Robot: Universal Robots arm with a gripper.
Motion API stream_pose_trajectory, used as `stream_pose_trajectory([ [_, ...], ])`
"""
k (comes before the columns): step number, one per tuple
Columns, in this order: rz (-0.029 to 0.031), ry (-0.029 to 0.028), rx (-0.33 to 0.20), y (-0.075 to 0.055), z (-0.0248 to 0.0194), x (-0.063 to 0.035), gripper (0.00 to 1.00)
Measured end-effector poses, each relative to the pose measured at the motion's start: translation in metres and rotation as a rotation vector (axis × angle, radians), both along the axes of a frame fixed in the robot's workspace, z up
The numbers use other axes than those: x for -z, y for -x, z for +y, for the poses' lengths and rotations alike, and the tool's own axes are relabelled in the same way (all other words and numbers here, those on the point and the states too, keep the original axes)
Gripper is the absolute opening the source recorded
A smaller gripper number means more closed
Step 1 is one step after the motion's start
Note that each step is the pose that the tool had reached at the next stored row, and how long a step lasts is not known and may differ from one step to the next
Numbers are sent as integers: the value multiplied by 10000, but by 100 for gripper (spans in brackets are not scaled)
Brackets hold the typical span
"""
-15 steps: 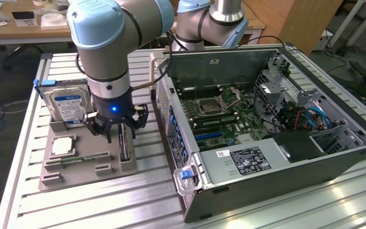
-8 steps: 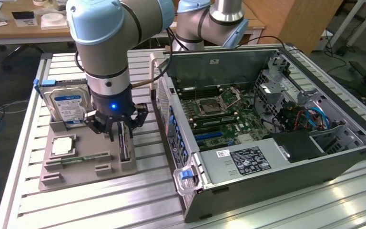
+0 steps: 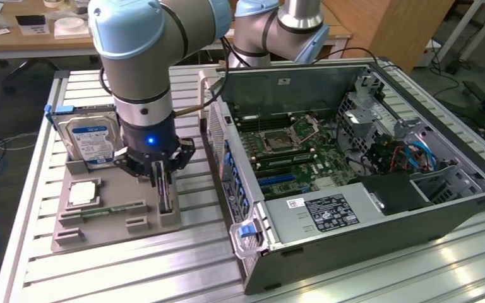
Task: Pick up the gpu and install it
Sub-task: 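Pick up the gpu and move the gpu toward the slot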
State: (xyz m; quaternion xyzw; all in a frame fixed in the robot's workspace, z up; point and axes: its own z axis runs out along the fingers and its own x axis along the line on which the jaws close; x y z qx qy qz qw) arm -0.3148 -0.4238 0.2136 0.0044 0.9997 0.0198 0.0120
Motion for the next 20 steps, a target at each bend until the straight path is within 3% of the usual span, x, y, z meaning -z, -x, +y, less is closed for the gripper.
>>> stream_pose_trajectory([
  [1,0,0,-2,-2,0,0,43],
  [2,0,0,-1,-4,0,0,36],
  [5,-1,2,-2,-15,-1,0,35],
  [6,1,2,-2,-20,-1,0,28],
  [20,-2,7,-2,-33,0,0,28],
])
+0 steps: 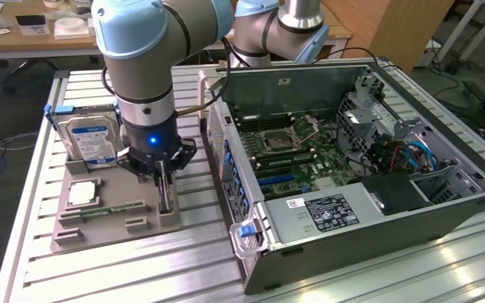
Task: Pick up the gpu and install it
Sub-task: 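Pick up the gpu and move the gpu toward the slot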
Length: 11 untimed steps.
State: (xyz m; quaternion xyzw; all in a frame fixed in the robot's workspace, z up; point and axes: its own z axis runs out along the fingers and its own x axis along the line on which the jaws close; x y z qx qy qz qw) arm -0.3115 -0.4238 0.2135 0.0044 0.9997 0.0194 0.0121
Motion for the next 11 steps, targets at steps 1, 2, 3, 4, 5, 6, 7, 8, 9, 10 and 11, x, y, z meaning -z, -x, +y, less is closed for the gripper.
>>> stream_pose_trajectory([
  [1,0,0,0,0,0,-4,28],
  [2,2,1,0,1,0,-12,28],
  [3,3,2,1,1,0,-22,28],
  [4,2,1,0,0,0,-31,28],
  [5,3,2,1,1,0,-42,28],
  [6,3,2,1,1,0,-53,28],
  [7,2,1,1,1,0,-64,28],
  [8,2,2,1,1,0,-80,28],
  [9,2,1,1,1,0,-95,28],
  [10,2,1,1,1,0,-109,28],
  [11,3,2,1,1,0,-119,28],
])
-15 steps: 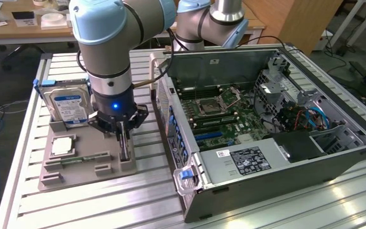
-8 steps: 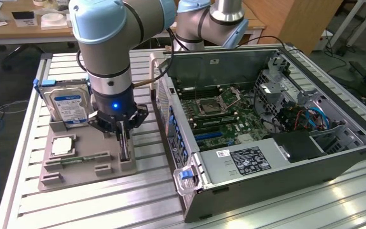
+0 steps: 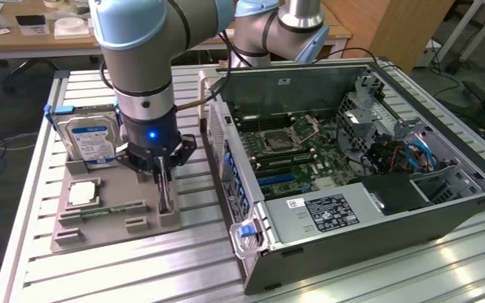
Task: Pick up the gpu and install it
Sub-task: 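Pick up the gpu and move the gpu toward the slot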
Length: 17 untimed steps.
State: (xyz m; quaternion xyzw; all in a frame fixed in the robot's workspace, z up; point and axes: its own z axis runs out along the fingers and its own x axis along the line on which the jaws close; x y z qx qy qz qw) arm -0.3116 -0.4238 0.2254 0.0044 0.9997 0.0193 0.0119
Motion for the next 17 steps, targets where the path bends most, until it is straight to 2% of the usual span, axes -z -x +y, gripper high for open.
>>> stream_pose_trajectory([
  [17,0,0,0,0,0,-174,28],
])
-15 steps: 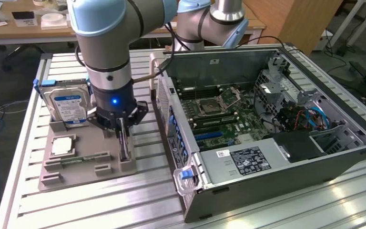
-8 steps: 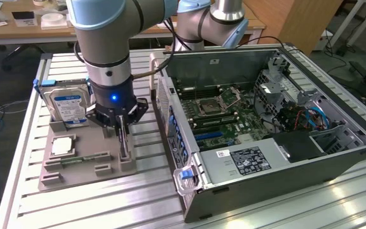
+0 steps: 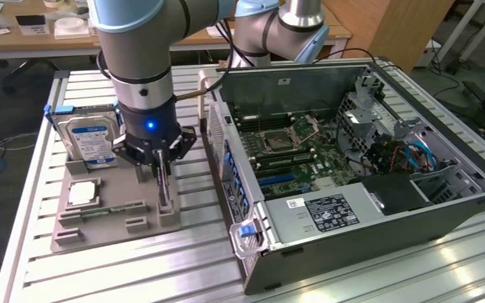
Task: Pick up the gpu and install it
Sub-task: 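Pick up the gpu and move the gpu toward the slot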
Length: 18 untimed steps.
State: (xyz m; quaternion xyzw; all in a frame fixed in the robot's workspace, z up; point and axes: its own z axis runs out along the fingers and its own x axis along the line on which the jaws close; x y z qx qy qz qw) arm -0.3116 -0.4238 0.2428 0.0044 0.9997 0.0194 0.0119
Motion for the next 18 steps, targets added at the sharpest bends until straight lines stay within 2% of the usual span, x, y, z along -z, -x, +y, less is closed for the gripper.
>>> stream_pose_trajectory([
  [18,-1,-1,0,0,0,-104,28],
])
